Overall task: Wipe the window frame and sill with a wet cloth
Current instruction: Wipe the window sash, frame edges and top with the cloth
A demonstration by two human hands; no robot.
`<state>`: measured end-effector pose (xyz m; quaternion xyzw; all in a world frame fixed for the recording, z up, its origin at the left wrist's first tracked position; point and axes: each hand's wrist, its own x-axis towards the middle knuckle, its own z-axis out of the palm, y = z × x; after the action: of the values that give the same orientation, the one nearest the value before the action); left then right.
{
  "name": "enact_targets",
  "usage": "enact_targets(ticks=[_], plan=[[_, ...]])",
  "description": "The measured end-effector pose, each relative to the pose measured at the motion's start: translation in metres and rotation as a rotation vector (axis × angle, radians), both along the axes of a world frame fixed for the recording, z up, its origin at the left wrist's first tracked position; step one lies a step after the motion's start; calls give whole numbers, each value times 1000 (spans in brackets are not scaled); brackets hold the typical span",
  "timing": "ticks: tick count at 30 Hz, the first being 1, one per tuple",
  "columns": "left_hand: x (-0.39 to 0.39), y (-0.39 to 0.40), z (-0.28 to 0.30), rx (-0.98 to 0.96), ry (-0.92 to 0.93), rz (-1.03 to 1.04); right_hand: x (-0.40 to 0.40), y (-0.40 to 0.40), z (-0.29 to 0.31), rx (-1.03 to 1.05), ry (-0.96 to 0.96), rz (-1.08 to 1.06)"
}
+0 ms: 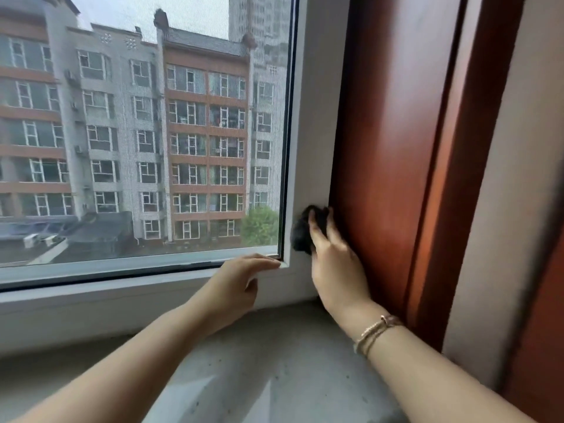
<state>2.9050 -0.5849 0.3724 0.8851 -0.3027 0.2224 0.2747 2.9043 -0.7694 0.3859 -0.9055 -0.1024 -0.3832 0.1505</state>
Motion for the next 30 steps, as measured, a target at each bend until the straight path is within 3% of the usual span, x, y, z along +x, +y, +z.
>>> enact_targets(ticks=[4,12,15,18,25,28,30], plan=[[0,-1,2,3,12,31,-25,-2,-53,-38,321,-52],[2,7,4,18,19,48,-16,16,-32,197,434,-238],[3,12,3,-5,15,37,-13,31,-32,190,457,-264],[1,13,5,4,43,30,-17,42,-33,29,462,-257],[2,14,4,-8,50,0,-38,23,-16,-671,436,-185],[3,15,4,4,54,-11,-47,11,-19,-689,320,5],[4,16,5,13,56,-11,-46,8,-28,-629,427,152]])
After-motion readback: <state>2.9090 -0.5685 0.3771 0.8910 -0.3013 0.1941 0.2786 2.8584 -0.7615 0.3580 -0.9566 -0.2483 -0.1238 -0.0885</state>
